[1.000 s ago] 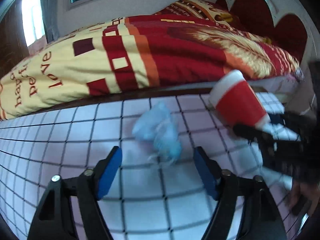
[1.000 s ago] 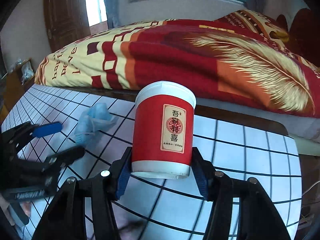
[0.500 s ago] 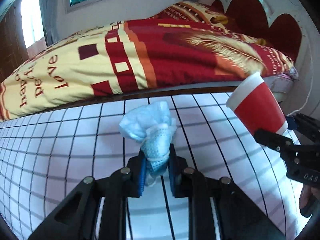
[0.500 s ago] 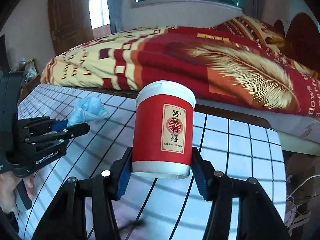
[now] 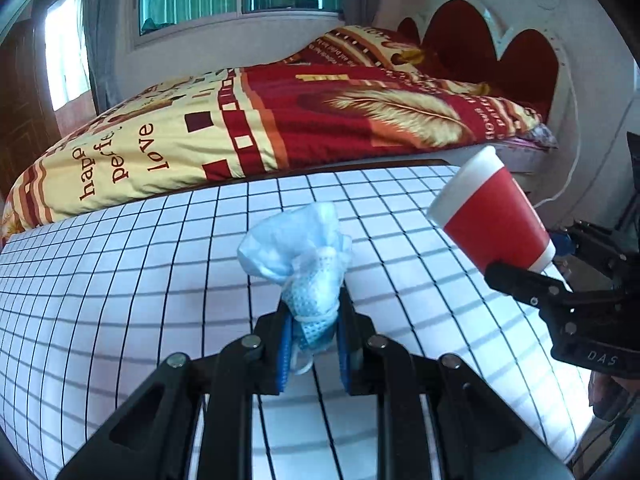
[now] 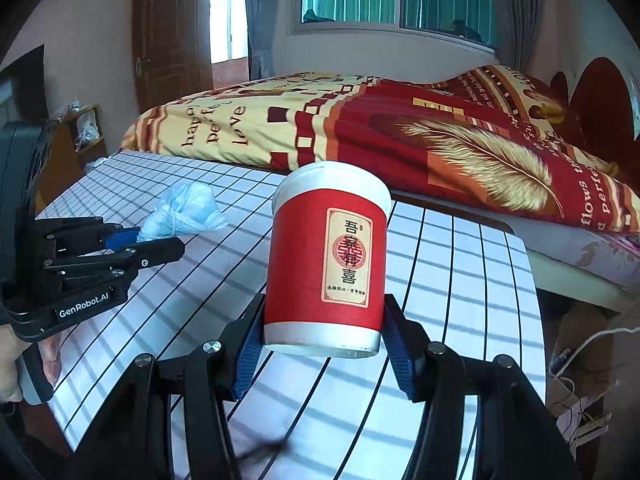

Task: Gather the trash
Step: 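Lift the red cup and blue tissue and carry them over the bucket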

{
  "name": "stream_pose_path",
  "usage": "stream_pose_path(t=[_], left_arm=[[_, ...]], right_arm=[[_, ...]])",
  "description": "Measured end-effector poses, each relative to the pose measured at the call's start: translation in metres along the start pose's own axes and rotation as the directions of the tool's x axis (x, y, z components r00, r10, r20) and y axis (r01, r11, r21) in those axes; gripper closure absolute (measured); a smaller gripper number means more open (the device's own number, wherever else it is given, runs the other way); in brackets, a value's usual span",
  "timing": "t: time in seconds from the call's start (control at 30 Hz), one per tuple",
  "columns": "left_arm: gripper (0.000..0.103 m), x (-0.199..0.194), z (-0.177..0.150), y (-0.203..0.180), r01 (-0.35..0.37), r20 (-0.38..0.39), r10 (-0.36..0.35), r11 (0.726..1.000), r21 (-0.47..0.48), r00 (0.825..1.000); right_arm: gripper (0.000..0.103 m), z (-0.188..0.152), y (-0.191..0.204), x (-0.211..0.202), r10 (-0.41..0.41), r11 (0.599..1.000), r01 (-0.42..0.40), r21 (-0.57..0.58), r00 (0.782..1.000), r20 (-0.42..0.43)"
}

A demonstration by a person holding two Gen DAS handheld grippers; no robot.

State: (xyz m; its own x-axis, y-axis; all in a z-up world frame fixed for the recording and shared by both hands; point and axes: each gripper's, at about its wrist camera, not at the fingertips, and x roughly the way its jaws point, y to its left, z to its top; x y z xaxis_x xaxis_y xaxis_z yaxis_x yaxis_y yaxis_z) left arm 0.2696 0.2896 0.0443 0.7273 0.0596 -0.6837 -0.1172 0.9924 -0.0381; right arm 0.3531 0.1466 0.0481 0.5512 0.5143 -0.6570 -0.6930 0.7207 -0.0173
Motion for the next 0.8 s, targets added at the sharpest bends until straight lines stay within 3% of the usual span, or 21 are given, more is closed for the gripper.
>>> stream_pose_path(t=[0.47,0.8], left_arm=[[0.083,-0.081,-0.031,-0.040,0.070,0.058,-0.073,0.996,0.050,0.996],[0.083,-0.129,-0.054,-0.106,0.149,0.098,-0.162,0.981,0.122,0.982]], right_arm=[[0.045,-0.056,0.018,-0.109,-0.025,0.998,0.021,0.053,0.997,0.072],[0.045,-0.104,0.002,-0.209,-0.093,0.992,0.078,0.102,0.986,0.142]])
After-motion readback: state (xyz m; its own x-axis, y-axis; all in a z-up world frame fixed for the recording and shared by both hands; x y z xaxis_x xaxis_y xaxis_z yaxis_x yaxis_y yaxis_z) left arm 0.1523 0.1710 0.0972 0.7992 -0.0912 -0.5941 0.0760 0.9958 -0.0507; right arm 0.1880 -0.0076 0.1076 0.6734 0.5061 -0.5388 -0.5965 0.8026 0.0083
